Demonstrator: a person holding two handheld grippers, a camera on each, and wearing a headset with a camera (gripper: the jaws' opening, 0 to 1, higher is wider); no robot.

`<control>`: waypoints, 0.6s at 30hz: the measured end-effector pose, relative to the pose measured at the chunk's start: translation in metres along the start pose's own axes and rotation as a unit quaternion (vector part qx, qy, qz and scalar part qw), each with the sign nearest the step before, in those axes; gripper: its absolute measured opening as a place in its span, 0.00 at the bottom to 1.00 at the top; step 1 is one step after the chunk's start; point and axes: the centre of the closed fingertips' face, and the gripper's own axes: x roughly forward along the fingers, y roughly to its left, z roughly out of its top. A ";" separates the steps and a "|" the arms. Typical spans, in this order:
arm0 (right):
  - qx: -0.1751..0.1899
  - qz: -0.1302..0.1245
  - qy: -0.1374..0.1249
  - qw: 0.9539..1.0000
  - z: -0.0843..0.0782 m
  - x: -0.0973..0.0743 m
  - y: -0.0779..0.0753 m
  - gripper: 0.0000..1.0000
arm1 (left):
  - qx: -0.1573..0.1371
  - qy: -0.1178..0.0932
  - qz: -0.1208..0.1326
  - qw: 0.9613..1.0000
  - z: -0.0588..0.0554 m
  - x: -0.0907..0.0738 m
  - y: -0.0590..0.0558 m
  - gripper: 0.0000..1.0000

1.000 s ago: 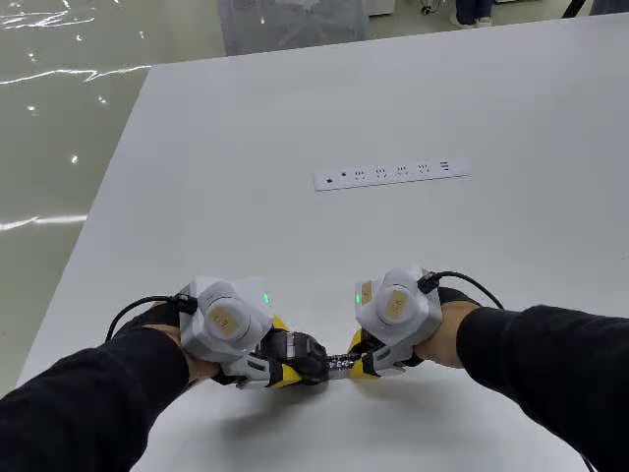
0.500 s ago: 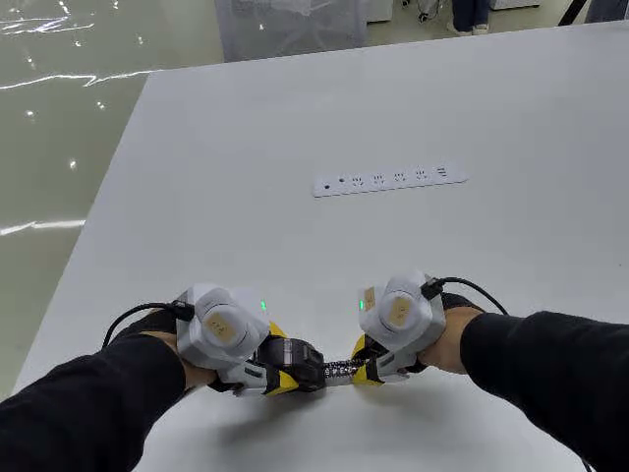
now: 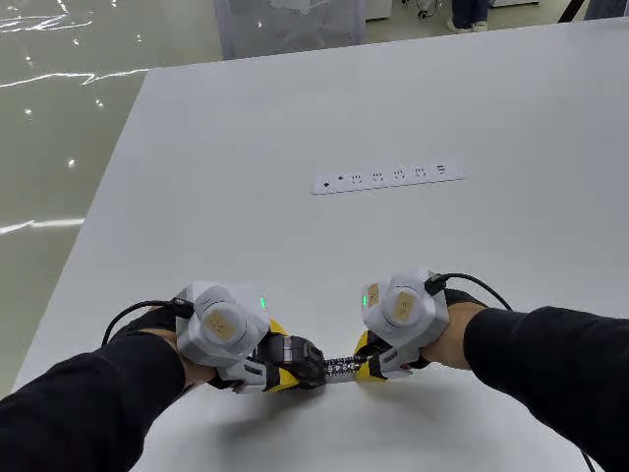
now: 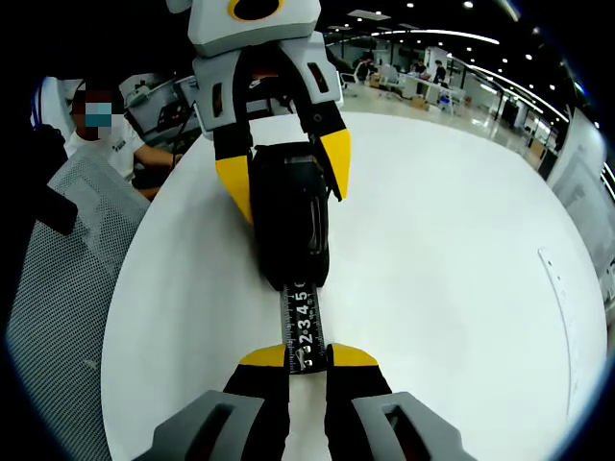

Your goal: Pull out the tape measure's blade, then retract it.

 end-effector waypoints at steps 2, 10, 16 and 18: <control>0.001 0.000 0.000 1.000 -0.001 -0.001 0.000 0.08 | 0.000 0.000 0.000 1.000 0.000 0.000 0.000 0.29; 0.001 0.001 0.003 1.000 -0.006 -0.004 -0.001 0.08 | 0.000 0.000 0.001 1.000 0.001 0.000 0.000 0.29; 0.001 0.000 0.005 1.000 -0.009 -0.006 -0.002 0.08 | -0.001 0.000 0.001 1.000 0.001 0.000 0.000 0.29; 0.001 0.000 0.005 1.000 -0.009 -0.007 -0.002 0.08 | -0.001 0.000 0.001 1.000 0.001 0.000 0.000 0.29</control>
